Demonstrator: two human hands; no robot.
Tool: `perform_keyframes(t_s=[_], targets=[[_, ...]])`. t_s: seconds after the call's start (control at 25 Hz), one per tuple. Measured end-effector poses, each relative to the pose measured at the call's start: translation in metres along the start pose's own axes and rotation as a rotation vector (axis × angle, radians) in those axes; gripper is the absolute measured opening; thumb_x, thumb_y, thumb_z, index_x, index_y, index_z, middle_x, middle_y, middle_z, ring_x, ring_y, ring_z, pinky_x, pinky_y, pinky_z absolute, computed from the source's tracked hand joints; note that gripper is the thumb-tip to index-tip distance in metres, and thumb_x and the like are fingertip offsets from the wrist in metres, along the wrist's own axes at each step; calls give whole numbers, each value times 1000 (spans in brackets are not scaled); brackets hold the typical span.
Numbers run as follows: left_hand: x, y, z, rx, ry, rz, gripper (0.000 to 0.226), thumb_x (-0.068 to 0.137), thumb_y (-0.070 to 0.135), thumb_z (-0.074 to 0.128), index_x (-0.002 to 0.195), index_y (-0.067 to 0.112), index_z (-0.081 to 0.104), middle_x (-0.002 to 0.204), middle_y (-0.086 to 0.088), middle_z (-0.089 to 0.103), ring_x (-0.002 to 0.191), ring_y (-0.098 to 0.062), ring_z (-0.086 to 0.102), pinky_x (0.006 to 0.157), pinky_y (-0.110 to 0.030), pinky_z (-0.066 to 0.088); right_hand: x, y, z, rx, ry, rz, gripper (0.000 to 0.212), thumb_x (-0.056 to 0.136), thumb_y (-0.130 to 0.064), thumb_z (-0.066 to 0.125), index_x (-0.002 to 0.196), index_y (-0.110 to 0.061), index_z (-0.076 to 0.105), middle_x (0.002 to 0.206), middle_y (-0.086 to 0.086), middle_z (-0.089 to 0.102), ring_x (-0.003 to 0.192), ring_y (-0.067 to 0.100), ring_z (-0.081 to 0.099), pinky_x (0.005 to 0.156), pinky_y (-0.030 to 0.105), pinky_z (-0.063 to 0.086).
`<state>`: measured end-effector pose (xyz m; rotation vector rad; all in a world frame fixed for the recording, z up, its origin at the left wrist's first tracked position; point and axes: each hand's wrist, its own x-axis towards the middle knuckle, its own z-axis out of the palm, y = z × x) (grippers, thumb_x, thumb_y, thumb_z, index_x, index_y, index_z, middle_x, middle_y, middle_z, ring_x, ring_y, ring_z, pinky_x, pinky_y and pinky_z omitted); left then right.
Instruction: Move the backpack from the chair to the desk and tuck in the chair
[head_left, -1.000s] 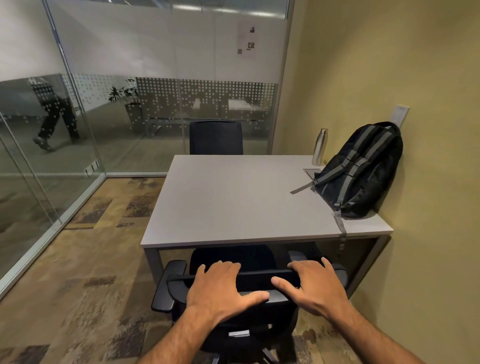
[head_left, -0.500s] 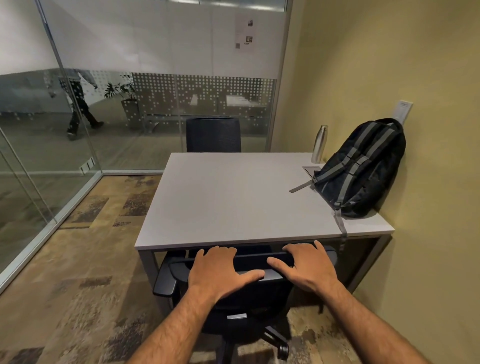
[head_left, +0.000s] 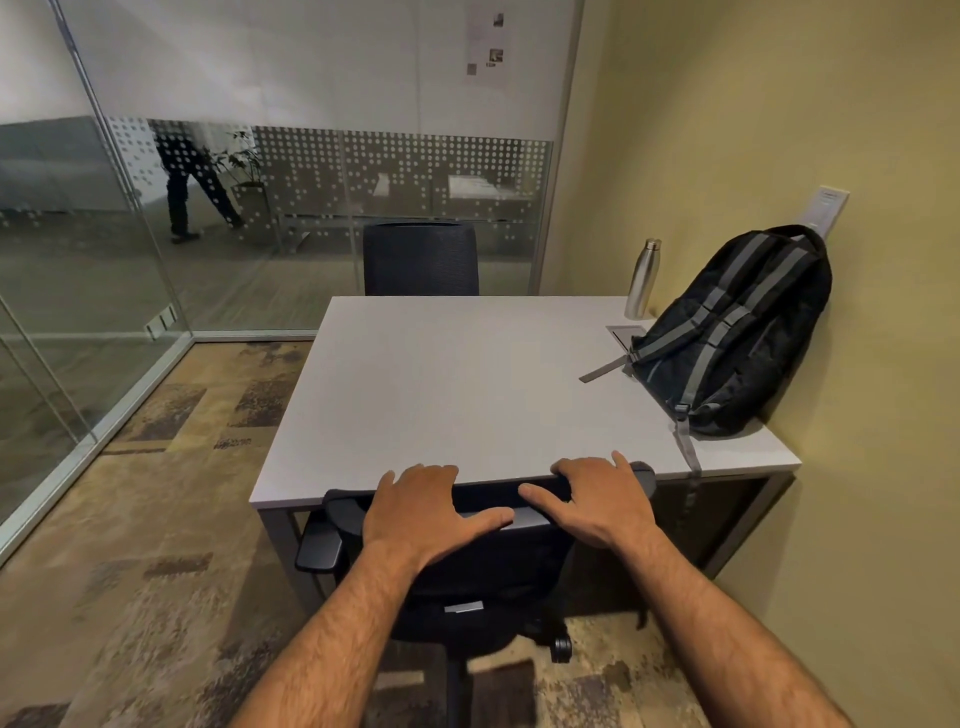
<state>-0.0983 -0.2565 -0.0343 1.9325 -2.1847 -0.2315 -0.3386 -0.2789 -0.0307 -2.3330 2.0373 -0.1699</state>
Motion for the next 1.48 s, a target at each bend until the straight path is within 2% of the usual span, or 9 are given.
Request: perform_keyframes(t_s=[0.16, 0.84, 1.08, 1.2, 1.32, 1.4, 1.48], targets=[[17, -5, 0, 17, 3, -3, 130, 55, 112, 18, 144, 26, 55, 146, 3, 62, 135, -21, 54, 120, -49, 32, 21, -1, 1, -1, -6, -10, 120, 67, -103, 1, 129, -25, 68, 127, -2, 73, 121, 19, 63, 124, 57, 20], [51, -24, 0, 45, 11, 31, 126, 58, 111, 18, 142, 25, 57, 142, 3, 64, 132, -21, 56, 118, -49, 37, 59, -6, 13, 0, 34, -6, 112, 71, -103, 6, 118, -26, 72, 115, -3, 76, 113, 19, 66, 123, 57, 21], [41, -23, -4, 23, 63, 52, 116, 67, 106, 21, 139, 24, 59, 138, 2, 67, 127, -21, 59, 114, -46, 42, 49, -10, 5, -39, -22, 13, 115, 74, -98, 4, 141, -22, 59, 140, 2, 66, 136, 23, 53, 125, 64, 11], [33, -23, -7, 17, 66, 69, 110, 74, 100, 22, 147, 23, 51, 146, 0, 61, 136, -22, 53, 121, -49, 34, 35, -16, 0, -26, -15, 83, 113, 77, -93, 3, 146, -19, 52, 150, 6, 56, 145, 26, 42, 124, 65, 11], [18, -24, -5, 21, 74, 91, 107, 80, 95, 20, 156, 21, 38, 161, -1, 46, 152, -23, 35, 129, -50, 18, 17, -17, 0, 85, 49, 84, 106, 82, -89, 10, 148, -16, 50, 152, 6, 54, 146, 25, 39, 125, 60, 16], [5, -22, -3, 47, 100, 100, 110, 81, 94, 17, 160, 20, 28, 169, -1, 33, 158, -22, 22, 130, -52, 10, -2, -17, -2, 222, 105, 39, 96, 88, -84, 23, 148, -15, 50, 151, 7, 54, 144, 25, 41, 124, 57, 22], [-2, -14, -4, 100, 140, 124, 114, 79, 95, 14, 163, 19, 17, 173, -3, 20, 160, -23, 10, 130, -54, 2, -17, -20, -14, 462, 235, 53, 76, 95, -71, 45, 148, -17, 51, 153, 6, 53, 143, 23, 43, 122, 53, 30]])
